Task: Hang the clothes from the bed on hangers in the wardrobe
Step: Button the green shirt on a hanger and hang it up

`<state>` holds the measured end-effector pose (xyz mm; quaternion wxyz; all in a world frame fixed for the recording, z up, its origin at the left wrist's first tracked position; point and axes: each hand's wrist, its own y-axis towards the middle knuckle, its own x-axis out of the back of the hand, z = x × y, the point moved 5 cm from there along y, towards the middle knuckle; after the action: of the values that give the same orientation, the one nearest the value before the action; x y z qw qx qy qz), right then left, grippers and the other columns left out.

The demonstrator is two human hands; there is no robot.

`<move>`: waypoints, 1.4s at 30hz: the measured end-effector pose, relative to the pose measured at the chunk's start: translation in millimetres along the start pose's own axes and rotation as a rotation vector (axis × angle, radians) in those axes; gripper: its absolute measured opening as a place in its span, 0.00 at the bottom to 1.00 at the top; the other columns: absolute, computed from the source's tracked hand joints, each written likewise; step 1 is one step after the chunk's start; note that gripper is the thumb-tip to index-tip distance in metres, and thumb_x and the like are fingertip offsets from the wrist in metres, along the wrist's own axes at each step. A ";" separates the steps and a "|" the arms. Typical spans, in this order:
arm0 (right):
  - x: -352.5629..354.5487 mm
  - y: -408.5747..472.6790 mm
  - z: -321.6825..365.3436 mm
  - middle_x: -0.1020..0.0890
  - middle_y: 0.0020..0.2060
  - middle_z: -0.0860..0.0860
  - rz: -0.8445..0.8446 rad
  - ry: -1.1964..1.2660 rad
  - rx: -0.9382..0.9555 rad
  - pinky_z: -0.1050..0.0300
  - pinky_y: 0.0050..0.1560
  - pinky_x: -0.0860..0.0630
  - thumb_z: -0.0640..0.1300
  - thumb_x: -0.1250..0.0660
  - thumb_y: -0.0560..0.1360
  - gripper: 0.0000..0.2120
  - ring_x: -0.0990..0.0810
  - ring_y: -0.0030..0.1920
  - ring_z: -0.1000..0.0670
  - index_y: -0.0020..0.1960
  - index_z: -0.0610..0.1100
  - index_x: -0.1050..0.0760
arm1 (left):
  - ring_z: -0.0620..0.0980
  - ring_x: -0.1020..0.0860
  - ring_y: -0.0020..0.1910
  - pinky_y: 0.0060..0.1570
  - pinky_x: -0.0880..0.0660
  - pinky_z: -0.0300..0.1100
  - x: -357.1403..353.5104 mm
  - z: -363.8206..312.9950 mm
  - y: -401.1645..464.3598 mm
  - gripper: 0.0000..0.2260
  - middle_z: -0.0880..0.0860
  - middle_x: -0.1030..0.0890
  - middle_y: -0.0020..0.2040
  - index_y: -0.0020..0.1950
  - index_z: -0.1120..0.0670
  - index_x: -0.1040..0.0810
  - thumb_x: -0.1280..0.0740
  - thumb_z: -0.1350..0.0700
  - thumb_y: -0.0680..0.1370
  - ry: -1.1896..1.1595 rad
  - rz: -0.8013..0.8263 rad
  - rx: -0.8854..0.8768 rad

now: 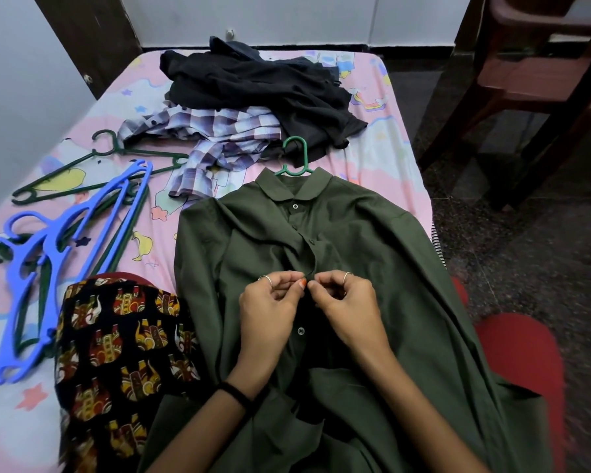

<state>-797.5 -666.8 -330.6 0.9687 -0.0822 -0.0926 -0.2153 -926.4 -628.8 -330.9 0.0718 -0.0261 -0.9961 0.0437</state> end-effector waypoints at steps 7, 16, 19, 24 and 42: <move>-3.1 1.3 -4.0 0.18 0.32 0.52 0.061 0.091 -0.027 0.66 0.37 0.25 0.35 0.34 0.76 0.07 0.21 0.30 0.59 0.43 0.44 0.20 | 0.40 0.17 0.38 0.44 0.22 0.34 1.5 -1.5 -0.3 0.09 0.46 0.16 0.39 0.42 0.49 0.19 0.28 0.63 0.73 0.108 -0.013 -0.055; -1.6 6.1 -10.7 0.20 0.33 0.51 0.098 0.035 -0.018 0.58 0.40 0.24 0.39 0.30 0.74 0.06 0.22 0.34 0.55 0.40 0.47 0.23 | 0.33 0.20 0.34 0.39 0.27 0.25 -3.3 -7.2 0.3 0.06 0.44 0.18 0.37 0.46 0.55 0.17 0.31 0.64 0.75 0.133 0.070 -0.006; -0.5 6.3 -11.8 0.21 0.31 0.54 0.061 -0.005 -0.002 0.60 0.39 0.26 0.40 0.30 0.74 0.06 0.25 0.33 0.57 0.39 0.47 0.24 | 0.34 0.20 0.33 0.37 0.27 0.25 -7.2 -10.4 -1.6 0.01 0.44 0.17 0.35 0.44 0.55 0.17 0.28 0.60 0.74 0.118 0.072 0.011; -0.3 -0.1 -0.2 0.23 0.31 0.53 0.003 -0.036 0.083 0.68 0.34 0.30 0.41 0.30 0.74 0.05 0.28 0.31 0.59 0.41 0.42 0.23 | 0.35 0.21 0.31 0.37 0.26 0.27 -7.7 -9.7 8.6 0.03 0.45 0.18 0.33 0.40 0.53 0.19 0.27 0.59 0.73 0.151 0.038 0.006; 27.5 33.1 39.9 0.24 0.36 0.49 -0.065 -0.095 0.062 0.62 0.36 0.28 0.42 0.27 0.72 0.12 0.26 0.32 0.54 0.43 0.45 0.31 | 0.42 0.25 0.29 0.34 0.27 0.31 -26.7 -41.2 49.5 0.07 0.51 0.20 0.31 0.46 0.57 0.26 0.31 0.66 0.75 -0.187 0.191 0.083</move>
<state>-764.5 -640.4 -290.0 0.9577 -0.0591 -0.1479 -0.2396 -891.8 -577.7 -298.6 -0.0250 -0.1138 -0.9888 0.0936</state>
